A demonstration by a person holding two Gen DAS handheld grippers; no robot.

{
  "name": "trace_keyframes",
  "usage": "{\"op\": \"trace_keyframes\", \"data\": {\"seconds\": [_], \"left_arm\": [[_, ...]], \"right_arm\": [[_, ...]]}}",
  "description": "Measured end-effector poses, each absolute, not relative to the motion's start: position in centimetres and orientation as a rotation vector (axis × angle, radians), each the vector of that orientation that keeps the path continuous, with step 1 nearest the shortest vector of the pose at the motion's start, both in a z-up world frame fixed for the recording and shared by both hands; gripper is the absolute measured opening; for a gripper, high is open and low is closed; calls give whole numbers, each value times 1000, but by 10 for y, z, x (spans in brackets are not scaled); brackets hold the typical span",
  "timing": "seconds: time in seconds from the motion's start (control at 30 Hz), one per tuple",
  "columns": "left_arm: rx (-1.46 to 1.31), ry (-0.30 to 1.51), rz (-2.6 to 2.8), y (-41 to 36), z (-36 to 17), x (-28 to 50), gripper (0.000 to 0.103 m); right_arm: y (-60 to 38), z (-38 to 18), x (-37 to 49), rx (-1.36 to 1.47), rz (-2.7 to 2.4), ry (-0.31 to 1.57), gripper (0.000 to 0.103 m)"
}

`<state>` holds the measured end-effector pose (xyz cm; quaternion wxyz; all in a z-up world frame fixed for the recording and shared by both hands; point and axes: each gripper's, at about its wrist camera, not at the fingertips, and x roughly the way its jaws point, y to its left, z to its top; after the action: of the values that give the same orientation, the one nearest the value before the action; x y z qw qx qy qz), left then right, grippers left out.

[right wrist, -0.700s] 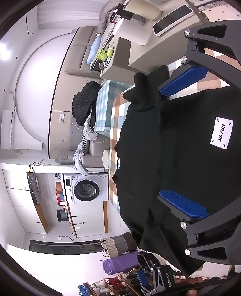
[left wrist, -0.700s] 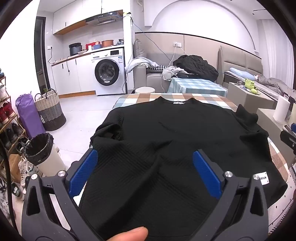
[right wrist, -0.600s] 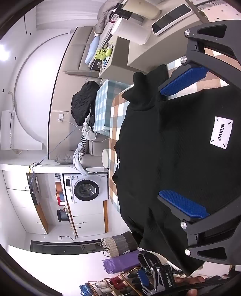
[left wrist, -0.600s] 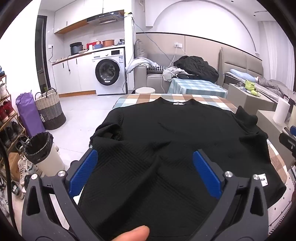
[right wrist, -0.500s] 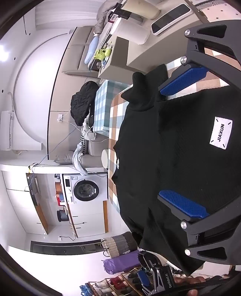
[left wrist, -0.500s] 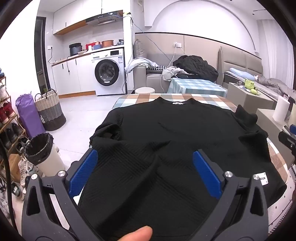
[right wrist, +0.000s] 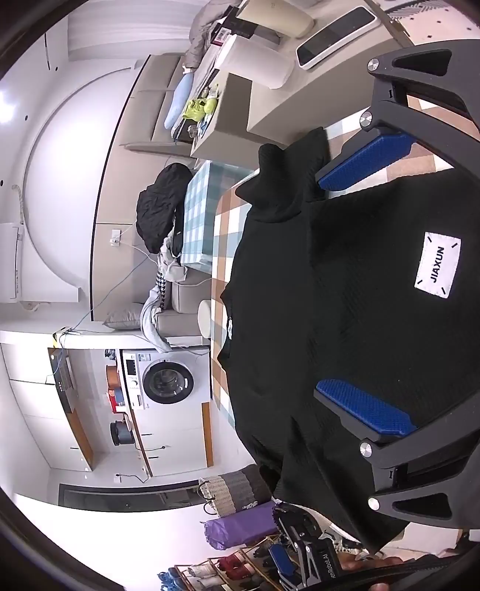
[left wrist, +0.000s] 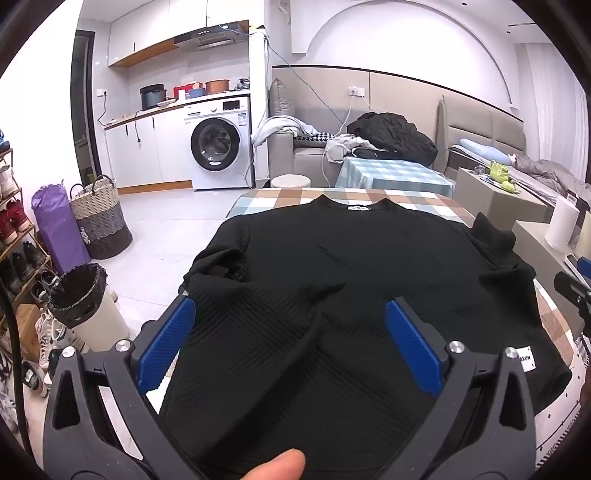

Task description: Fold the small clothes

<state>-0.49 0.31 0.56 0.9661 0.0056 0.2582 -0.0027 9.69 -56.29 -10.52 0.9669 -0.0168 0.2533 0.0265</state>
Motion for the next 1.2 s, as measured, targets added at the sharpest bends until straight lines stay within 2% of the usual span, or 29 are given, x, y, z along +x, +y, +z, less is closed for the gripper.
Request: {"op": "trace_keyframes", "data": {"seconds": [1.2], "left_arm": [[-20, 481, -16, 10, 12, -7, 102]], "right_arm": [[-559, -106, 98, -35, 54, 532, 103]]}}
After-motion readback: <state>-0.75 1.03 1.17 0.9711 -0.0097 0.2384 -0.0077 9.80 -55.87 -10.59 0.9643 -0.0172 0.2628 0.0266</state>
